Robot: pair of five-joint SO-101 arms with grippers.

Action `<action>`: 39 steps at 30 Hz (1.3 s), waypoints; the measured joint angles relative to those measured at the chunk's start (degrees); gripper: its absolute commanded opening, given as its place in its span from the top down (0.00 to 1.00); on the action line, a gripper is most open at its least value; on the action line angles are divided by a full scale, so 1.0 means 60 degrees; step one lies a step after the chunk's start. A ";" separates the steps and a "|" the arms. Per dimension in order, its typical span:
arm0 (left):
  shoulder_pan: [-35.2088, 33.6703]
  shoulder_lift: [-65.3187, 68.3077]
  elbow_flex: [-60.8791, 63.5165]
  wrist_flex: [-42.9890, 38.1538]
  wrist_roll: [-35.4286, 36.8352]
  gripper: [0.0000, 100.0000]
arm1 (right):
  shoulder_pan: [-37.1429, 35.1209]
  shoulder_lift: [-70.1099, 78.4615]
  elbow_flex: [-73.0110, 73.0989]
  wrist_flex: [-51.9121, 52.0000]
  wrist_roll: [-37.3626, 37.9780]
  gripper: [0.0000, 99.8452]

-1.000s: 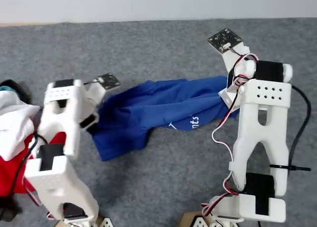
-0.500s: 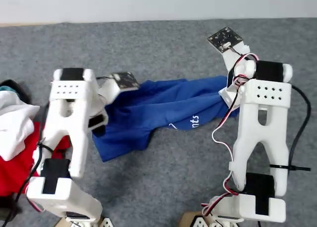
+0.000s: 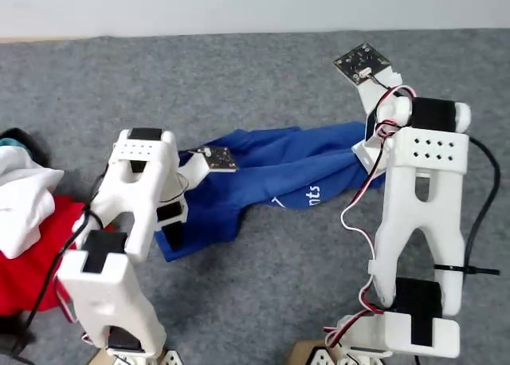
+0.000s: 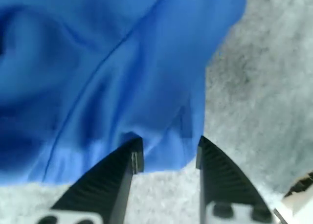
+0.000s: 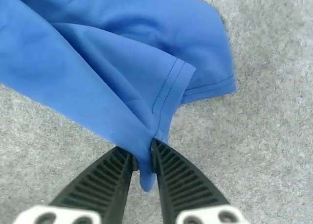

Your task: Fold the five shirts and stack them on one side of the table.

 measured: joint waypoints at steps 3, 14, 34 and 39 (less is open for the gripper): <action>0.0000 0.0220 -0.0029 -0.0103 0.0000 0.82 | 0.0000 0.0000 0.0000 0.0000 0.0000 0.99; 0.0000 0.0440 -0.0103 0.0601 0.0000 0.82 | 0.0000 0.0000 0.0000 0.0000 0.0000 0.99; 0.0161 0.2095 -0.1392 0.0703 0.1919 1.00 | 0.0000 0.0000 0.0000 0.0000 0.0000 0.99; 0.0176 0.1802 -0.1495 0.0996 0.2154 1.00 | 0.0000 0.0000 -0.0029 0.0015 0.0000 0.99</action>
